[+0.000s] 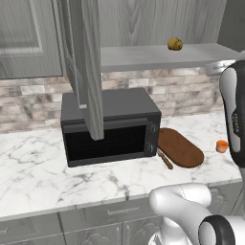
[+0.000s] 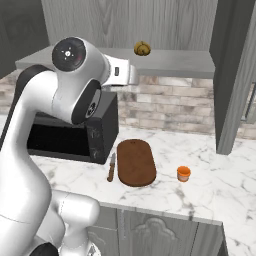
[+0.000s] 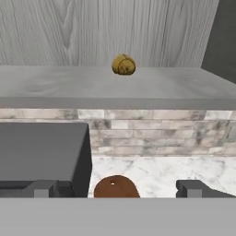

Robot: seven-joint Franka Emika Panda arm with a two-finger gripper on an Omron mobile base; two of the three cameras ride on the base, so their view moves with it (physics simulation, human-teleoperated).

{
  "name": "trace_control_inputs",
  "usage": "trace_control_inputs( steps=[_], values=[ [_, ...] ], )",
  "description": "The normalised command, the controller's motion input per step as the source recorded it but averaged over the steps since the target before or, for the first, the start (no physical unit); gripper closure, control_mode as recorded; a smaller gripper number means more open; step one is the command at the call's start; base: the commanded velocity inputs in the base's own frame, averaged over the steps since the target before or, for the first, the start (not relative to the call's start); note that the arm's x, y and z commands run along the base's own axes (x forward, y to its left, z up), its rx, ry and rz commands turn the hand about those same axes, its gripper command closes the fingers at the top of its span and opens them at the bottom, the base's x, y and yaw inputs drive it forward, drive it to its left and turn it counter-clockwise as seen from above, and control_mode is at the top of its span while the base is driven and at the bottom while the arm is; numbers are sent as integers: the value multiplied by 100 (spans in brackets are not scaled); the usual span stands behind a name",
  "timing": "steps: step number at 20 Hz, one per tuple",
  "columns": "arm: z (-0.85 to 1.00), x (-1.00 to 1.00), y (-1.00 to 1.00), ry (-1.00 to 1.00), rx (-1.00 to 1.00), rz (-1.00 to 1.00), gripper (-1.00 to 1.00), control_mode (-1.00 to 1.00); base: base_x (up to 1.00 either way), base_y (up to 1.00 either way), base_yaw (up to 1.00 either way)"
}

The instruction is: Pick the bread, place it on the cutting board, pick the jam, place it on the counter, and close the cabinet.

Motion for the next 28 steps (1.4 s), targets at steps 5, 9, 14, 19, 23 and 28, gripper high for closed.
trace_control_inputs(
  steps=[5, 9, 14, 19, 23, 28],
  values=[
    [2, 33, 0, 0, 0, 0, -100, -100, 0, 0, 0],
    [0, 31, 0, 0, 0, 0, -100, -100, 0, 0, 0],
    [0, 26, 0, 0, 0, 0, -100, -100, 0, 0, 0],
    [0, 30, 0, 0, 0, 0, -100, -100, 0, 0, 0],
    [0, 30, 0, 0, 0, 0, -100, -100, 0, 0, 0],
    [0, 29, 0, 0, 0, 0, -100, -100, 0, 0, 0]
  ],
)
